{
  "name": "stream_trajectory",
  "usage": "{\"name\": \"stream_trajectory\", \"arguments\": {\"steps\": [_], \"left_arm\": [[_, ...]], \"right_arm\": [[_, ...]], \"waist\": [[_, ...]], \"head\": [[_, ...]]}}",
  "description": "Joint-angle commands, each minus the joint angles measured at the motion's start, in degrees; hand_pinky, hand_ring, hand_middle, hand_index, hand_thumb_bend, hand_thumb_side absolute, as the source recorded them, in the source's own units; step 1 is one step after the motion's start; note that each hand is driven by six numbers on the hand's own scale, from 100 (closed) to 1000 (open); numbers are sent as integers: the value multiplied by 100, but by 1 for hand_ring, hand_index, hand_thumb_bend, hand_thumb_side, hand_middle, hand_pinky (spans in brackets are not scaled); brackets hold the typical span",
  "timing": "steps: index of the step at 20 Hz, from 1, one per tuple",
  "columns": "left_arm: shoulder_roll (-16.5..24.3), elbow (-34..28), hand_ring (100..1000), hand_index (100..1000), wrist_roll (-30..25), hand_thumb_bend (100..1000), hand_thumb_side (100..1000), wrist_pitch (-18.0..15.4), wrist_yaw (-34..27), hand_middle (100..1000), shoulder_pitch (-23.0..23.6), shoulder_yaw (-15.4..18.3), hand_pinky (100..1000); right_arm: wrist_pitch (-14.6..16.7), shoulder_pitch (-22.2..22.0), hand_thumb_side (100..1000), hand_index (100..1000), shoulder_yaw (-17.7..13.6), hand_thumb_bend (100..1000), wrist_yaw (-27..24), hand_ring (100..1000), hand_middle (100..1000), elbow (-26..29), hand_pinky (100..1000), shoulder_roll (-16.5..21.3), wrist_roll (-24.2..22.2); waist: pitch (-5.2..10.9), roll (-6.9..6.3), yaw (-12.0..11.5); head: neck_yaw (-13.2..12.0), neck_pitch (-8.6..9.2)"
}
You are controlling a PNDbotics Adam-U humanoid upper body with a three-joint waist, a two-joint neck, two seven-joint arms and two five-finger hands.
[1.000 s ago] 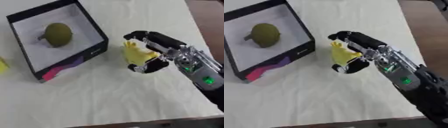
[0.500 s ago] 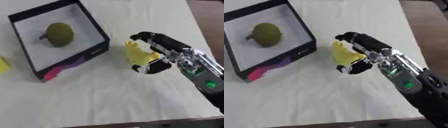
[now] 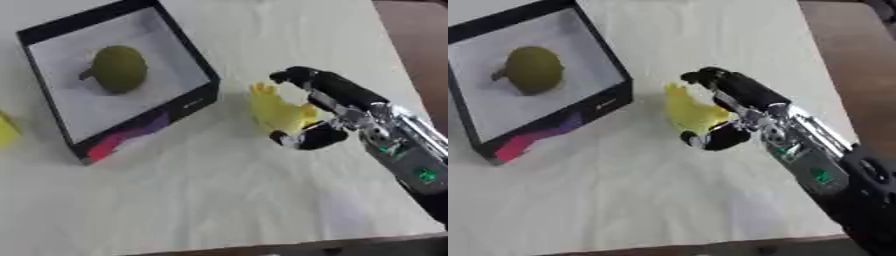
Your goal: Pick up objects on the table and place them in the box.
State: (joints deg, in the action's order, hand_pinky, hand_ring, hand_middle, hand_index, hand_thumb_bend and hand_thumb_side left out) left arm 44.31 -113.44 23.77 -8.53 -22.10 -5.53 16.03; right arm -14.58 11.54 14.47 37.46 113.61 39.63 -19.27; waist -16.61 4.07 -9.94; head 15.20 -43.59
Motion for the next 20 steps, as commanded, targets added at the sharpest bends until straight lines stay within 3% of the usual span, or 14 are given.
{"name": "stream_trajectory", "arguments": {"steps": [1,10,20], "left_arm": [[118,-55,712,793,-7,100,743,18,20,743,-18,27,828],[76,-33,711,793,-45,100,746,41,44,742,-22,-2,828],[39,-20,724,793,-77,100,747,47,76,741,-26,-27,828]], "right_arm": [[-145,17,277,953,-59,444,16,1000,846,98,951,140,-93],[-515,62,290,937,-48,445,130,1000,835,-41,944,107,-268],[-533,139,311,904,27,445,187,1000,824,-399,930,59,-251]], "waist": [[79,29,-13],[51,7,-40],[26,-20,-69]], "head": [[8,65],[44,92],[71,93]]}}
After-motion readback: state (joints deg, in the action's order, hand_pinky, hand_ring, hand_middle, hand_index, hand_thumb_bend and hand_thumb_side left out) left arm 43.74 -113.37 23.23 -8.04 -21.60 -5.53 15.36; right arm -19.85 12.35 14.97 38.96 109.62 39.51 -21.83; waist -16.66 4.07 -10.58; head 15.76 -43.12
